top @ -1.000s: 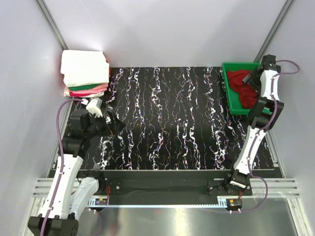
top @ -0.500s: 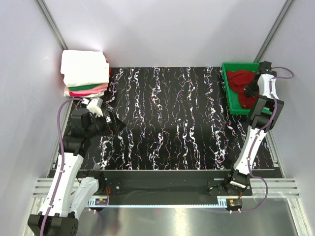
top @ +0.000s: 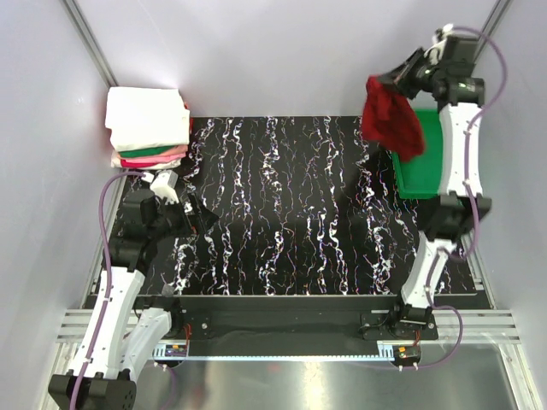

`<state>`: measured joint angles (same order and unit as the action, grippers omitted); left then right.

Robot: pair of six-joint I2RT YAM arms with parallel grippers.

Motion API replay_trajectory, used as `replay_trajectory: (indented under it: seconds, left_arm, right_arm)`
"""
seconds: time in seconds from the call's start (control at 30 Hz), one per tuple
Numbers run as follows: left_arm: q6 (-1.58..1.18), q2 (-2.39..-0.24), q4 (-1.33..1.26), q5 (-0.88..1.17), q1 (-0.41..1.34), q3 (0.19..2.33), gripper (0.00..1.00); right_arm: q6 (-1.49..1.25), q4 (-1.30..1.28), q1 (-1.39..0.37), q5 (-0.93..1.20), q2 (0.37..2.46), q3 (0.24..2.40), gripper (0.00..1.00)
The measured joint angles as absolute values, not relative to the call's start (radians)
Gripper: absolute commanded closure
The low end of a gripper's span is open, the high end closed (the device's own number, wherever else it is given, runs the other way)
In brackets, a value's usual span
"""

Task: Fold and stack the t-shirts
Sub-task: Grab the tshirt from the pile, then move the tshirt to the center of the board

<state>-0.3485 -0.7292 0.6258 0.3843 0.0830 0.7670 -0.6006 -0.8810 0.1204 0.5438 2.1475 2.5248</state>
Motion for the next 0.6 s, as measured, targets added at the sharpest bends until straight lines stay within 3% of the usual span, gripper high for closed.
replay_trajectory:
  seconds: [0.13, 0.17, 0.2, 0.23, 0.27, 0.3, 0.6]
  left_arm:
    - [-0.348, -0.727, 0.626, 0.38, 0.083, 0.764, 0.01]
    - [-0.348, -0.726, 0.626, 0.379, 0.083, 0.763, 0.01]
    - [-0.348, -0.726, 0.626, 0.377, 0.083, 0.763, 0.01]
    - [-0.348, -0.725, 0.626, 0.376, 0.083, 0.763, 0.01]
    - [-0.349, -0.723, 0.626, 0.373, 0.083, 0.763, 0.01]
    - [-0.349, -0.721, 0.626, 0.371, 0.083, 0.763, 0.01]
    - [-0.349, -0.713, 0.627, 0.359, 0.083, 0.763, 0.01]
  right_arm:
    - [-0.704, -0.721, 0.171, 0.675, 1.865, 2.331, 1.0]
    - [-0.719, -0.69, 0.206, 0.691, 1.807, 2.271, 0.94]
    - [-0.729, -0.654, 0.242, 0.704, 1.747, 2.189, 0.65]
    - [-0.737, -0.64, 0.281, 0.697, 1.7, 2.105, 0.46]
    - [-0.735, -0.642, 0.305, 0.692, 1.673, 2.04, 0.2]
    - [-0.722, -0.629, 0.321, 0.679, 1.64, 1.934, 0.02]
    - [-0.565, -0.804, 0.183, 0.473, 1.672, 1.26, 0.0]
